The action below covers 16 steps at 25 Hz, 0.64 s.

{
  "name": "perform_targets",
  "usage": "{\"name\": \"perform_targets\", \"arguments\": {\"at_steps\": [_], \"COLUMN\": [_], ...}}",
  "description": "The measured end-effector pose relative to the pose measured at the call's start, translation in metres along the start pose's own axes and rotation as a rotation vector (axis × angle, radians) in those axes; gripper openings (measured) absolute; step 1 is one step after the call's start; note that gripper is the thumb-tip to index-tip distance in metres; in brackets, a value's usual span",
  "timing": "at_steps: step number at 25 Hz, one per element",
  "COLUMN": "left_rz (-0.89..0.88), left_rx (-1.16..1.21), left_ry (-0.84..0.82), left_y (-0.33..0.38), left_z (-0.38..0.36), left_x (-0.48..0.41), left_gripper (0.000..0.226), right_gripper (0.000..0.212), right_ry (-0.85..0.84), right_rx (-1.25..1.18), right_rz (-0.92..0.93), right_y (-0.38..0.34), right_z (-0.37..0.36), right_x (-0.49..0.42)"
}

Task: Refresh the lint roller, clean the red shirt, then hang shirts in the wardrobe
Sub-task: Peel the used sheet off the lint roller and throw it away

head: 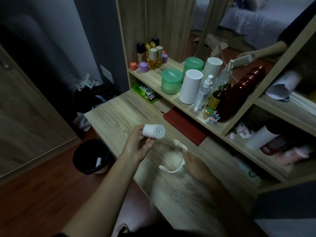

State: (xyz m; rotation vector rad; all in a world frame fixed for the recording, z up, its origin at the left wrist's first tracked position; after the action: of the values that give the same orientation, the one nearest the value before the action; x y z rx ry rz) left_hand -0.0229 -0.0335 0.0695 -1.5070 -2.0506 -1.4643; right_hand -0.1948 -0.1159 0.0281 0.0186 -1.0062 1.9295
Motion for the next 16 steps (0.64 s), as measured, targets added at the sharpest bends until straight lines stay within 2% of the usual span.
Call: {"name": "perform_targets", "arguments": {"at_steps": [3, 5, 7, 13, 16], "left_rz": [-0.074, -0.180, -0.287, -0.422, -0.456], "left_rx": [-0.276, -0.511, -0.671, -0.850, -0.893], "left_ry": [-0.036, -0.095, -0.160, -0.312, -0.303], "left_y": [0.009, 0.016, 0.021, 0.013, 0.010], "left_z": [0.002, -0.005, -0.015, -0.022, -0.022], "left_x": [-0.006, -0.006, -0.001, 0.006, 0.009], "left_gripper": [0.017, 0.024, 0.028, 0.032, 0.036], "right_gripper": [0.027, 0.040, 0.043, 0.039, 0.038], "right_ry": [0.124, 0.168, 0.193, 0.203, 0.236], "right_rx": [-0.010, -0.006, 0.043, 0.104, 0.106], "right_rz": [0.222, 0.259, 0.294, 0.300, 0.282], "right_y": [-0.044, -0.060, -0.067, -0.074, -0.074], "right_z": [0.043, 0.057, 0.061, 0.062, 0.062], "right_x": [0.008, 0.006, 0.000, -0.001, -0.001]}}
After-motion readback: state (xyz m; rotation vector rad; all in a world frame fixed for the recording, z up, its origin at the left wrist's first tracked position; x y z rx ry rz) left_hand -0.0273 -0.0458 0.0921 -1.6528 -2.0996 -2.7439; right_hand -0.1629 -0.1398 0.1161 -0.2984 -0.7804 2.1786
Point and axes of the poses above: each hand's wrist, its own x-axis away from the middle knuckle, its own z-axis out of the back of the hand, y = z × x, the point moved 6 cm from there along -x, towards the middle knuckle, and after that the axes turned 12 degrees about -x, right-handed, at the moved point
